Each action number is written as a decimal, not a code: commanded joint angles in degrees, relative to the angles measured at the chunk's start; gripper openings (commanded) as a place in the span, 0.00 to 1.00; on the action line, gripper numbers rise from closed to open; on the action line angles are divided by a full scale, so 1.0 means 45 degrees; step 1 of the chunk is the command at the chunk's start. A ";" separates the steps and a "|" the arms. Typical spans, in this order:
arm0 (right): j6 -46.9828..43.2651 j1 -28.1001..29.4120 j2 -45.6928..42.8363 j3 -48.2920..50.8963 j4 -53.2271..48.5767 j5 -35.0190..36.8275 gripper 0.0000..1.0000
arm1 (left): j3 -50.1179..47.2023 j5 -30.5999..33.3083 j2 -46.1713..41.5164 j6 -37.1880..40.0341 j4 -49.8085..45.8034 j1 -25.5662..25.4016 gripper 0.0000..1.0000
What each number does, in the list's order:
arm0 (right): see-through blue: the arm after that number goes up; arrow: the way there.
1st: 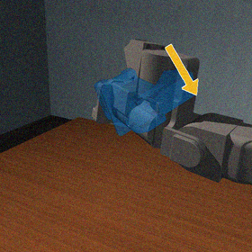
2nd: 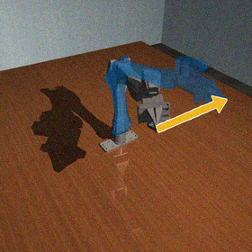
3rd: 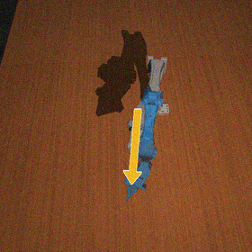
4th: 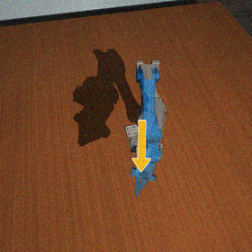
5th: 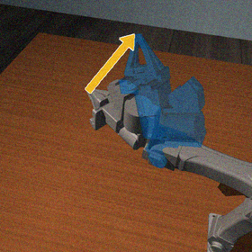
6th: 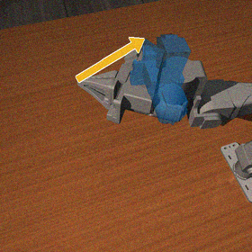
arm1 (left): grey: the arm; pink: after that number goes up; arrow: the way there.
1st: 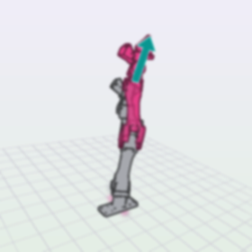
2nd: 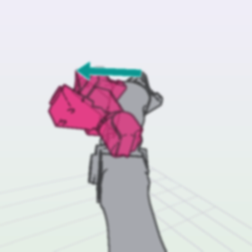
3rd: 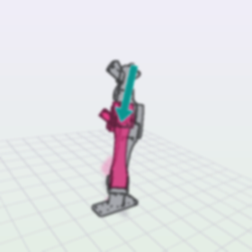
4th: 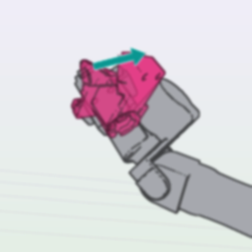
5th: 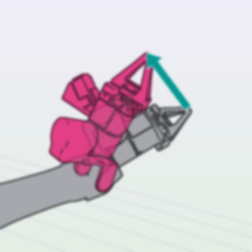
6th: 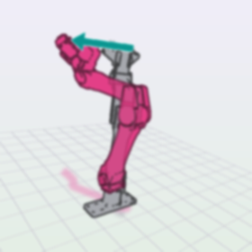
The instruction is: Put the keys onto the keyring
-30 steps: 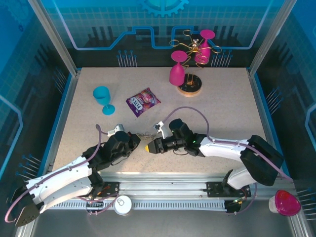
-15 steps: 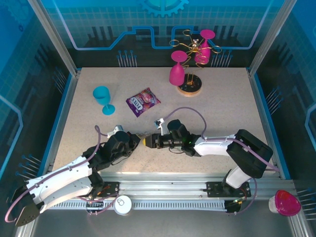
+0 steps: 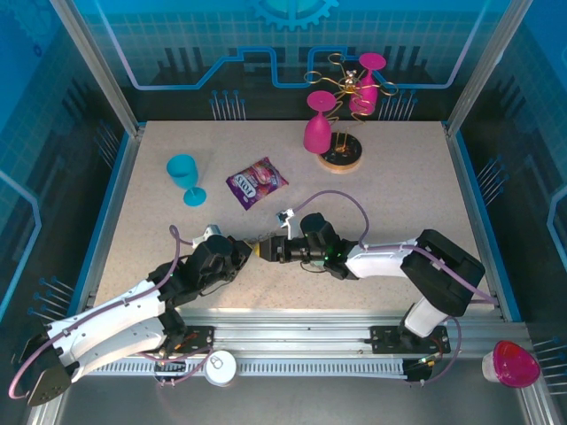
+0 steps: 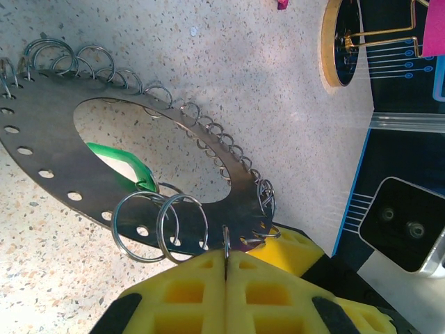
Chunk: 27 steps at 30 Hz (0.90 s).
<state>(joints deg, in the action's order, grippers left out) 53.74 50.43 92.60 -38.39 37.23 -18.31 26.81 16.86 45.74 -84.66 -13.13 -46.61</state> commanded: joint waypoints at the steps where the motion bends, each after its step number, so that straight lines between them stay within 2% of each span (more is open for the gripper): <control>1: 0.0069 -0.0163 0.0166 -0.0337 0.0752 -0.0137 0.38 | -0.0174 0.0117 0.0032 -0.0255 0.0163 0.0081 0.00; 22: -0.0754 -0.0231 0.0073 -0.0817 -0.1342 0.0099 0.10 | -0.0139 0.0165 -0.0042 -0.0303 0.0104 0.0079 0.00; 26: -0.1148 -0.0277 -0.0108 -0.0940 -0.2001 0.0276 0.00 | -0.0203 0.0208 -0.0107 -0.0322 0.0082 0.0084 0.00; 27: -0.1352 -0.0290 -0.0213 -0.1006 -0.2351 0.0369 0.00 | -0.0276 0.0262 -0.0152 -0.0306 0.0103 0.0084 0.00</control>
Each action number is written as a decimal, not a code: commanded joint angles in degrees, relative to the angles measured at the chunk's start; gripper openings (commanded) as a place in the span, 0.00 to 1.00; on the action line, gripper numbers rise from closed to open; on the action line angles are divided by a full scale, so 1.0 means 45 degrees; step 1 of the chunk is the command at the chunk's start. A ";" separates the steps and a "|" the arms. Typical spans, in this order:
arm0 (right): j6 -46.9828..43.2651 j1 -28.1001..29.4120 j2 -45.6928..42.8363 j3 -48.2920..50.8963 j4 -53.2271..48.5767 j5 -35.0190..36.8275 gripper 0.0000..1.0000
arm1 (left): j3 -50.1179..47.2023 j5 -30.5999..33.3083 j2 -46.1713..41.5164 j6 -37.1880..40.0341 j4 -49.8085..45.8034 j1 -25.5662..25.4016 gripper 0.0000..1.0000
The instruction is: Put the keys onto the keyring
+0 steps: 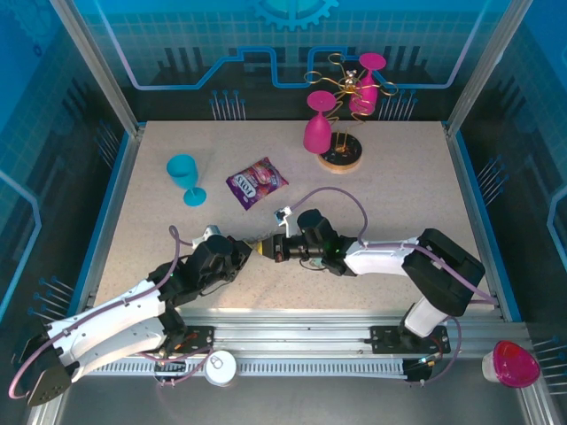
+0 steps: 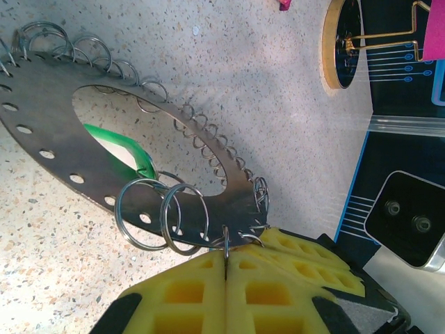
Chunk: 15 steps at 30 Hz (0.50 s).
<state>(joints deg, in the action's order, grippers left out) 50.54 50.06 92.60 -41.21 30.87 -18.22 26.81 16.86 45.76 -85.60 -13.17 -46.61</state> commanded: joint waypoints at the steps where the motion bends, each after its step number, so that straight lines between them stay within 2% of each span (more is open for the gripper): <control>1: -0.0886 -0.0208 -0.0337 -0.0451 -0.1278 0.0471 0.00 | -0.0361 0.0305 -0.0233 -0.0107 0.0141 0.0089 0.00; 6: -0.3001 -0.0323 -0.1105 -0.1170 -0.3896 0.1122 0.00 | -0.1154 0.0787 -0.0939 0.0081 0.0375 0.0069 0.47; 8: -0.3984 -0.0407 -0.1353 -0.1560 -0.4918 0.1314 0.00 | -0.1234 0.1087 -0.1276 0.0386 -0.0124 0.0073 0.59; 12: -0.6298 -0.0638 -0.1833 -0.2436 -0.6624 0.1546 0.00 | -0.0913 0.1943 -0.1898 0.2379 -0.1281 0.0079 0.71; 15: -0.8047 -0.1015 -0.1905 -0.3038 -0.7633 0.0993 0.00 | -0.0689 0.2763 -0.2127 0.5684 -0.1087 0.0099 0.71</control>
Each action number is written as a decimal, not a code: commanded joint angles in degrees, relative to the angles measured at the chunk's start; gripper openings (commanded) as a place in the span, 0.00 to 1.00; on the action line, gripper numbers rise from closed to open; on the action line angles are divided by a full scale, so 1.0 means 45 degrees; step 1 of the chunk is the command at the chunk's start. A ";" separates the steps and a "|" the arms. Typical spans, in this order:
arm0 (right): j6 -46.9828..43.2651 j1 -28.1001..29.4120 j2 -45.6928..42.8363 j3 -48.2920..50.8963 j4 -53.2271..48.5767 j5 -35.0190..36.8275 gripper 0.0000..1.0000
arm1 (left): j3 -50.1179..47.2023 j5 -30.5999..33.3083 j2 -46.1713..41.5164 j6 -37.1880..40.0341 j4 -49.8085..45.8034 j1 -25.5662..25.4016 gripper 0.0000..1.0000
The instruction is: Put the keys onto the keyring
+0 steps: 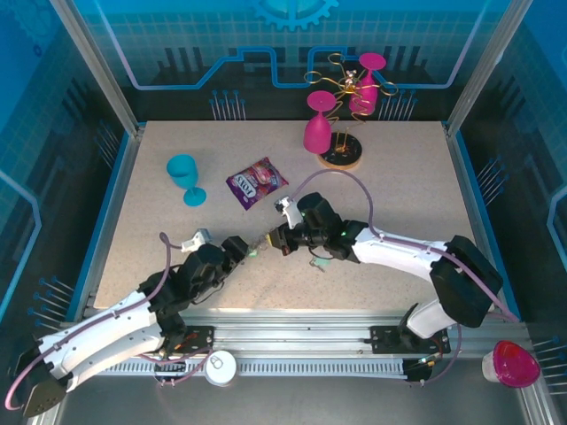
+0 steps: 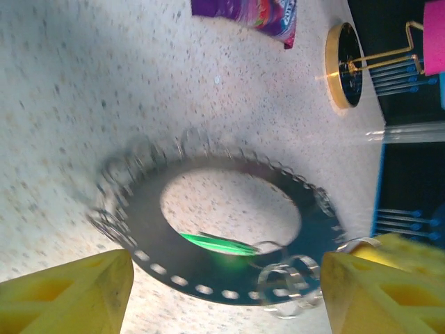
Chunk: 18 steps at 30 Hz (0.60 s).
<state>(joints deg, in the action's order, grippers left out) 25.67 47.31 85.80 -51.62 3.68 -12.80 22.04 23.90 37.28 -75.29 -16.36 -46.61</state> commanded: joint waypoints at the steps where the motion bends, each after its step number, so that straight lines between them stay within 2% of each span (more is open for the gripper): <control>1: -0.3000 -0.0544 -0.0404 -0.0858 -0.1751 -0.0527 0.00 | 0.0372 0.1328 -0.0284 0.4687 0.0031 0.0101 0.70; 3: -0.4245 -0.0893 -0.0415 -0.1062 -0.1963 -0.1586 0.00 | 0.0365 0.1340 -0.0322 0.7853 0.1045 0.0132 0.69; 6: -0.6034 -0.1238 -0.0309 -0.1562 -0.2593 -0.3048 0.00 | 0.0523 0.0807 -0.0185 1.1702 0.1920 0.0394 0.65; 9: -0.7194 -0.1700 -0.0426 -0.1666 -0.2570 -0.4321 0.00 | 0.0792 -0.0581 0.0127 1.4122 0.2089 0.1114 0.57; 12: -0.8060 -0.2124 -0.0747 -0.1304 -0.2160 -0.5391 0.00 | 0.0739 -0.2609 0.0390 1.5975 0.2590 0.1712 0.44; 15: -0.9011 -0.2304 -0.1007 -0.1009 -0.2078 -0.6057 0.00 | 0.0680 -0.3834 0.0708 1.7494 0.3212 0.1823 0.38; 18: -0.9795 -0.2368 -0.1057 -0.0941 -0.2107 -0.6605 0.00 | 0.0641 -0.4856 0.0987 1.8699 0.3782 0.1837 0.36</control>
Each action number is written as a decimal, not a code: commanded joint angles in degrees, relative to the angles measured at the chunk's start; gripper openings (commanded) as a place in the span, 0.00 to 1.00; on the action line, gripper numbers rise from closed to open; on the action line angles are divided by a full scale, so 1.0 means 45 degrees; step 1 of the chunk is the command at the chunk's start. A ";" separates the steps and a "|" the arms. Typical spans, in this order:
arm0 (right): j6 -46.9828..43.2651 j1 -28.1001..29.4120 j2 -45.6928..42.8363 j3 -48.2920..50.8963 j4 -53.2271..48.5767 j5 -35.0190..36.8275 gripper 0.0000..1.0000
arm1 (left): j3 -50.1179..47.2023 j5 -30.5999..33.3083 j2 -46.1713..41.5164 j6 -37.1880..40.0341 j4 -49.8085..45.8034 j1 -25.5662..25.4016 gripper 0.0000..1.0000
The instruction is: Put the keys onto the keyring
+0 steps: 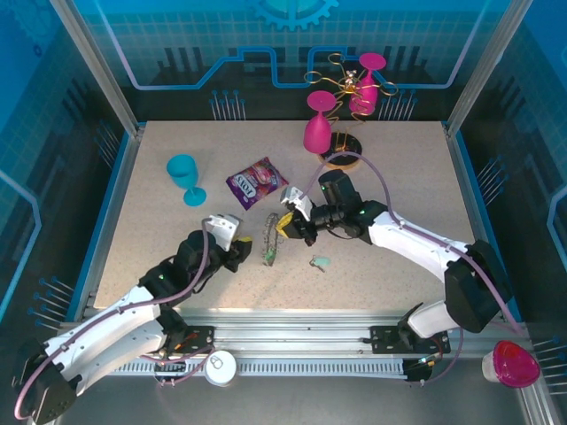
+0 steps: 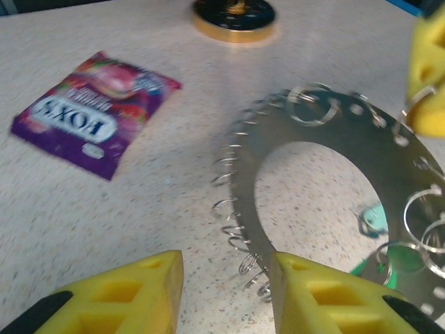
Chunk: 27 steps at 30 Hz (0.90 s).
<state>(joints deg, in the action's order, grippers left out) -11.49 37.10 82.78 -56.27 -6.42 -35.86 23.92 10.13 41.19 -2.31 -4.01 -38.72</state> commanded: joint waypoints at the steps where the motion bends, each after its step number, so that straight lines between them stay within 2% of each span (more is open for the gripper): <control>1: -0.1769 -0.0091 -0.0388 0.0110 0.0155 -0.1623 0.00 | 0.0162 -0.2221 0.0124 0.2836 0.1322 0.0080 0.36; 5: -0.2260 -0.0081 -0.0311 0.0047 0.0205 -0.1883 0.00 | -0.0431 -0.3339 0.0008 0.3550 0.2703 0.0080 0.35; 13: -0.2839 0.0222 -0.0459 0.0403 0.0407 -0.2403 0.00 | -0.1113 -0.5079 0.0065 0.3776 0.3832 0.0069 0.28; 27: -0.3486 0.0706 -0.0180 0.0497 0.0000 -0.2659 0.00 | -0.1612 -0.4858 0.0875 0.3925 0.5299 0.0073 0.31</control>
<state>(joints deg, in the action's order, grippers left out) -25.39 39.57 82.28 -54.68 -6.13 -45.71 18.09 -10.37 44.14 14.09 16.32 -38.72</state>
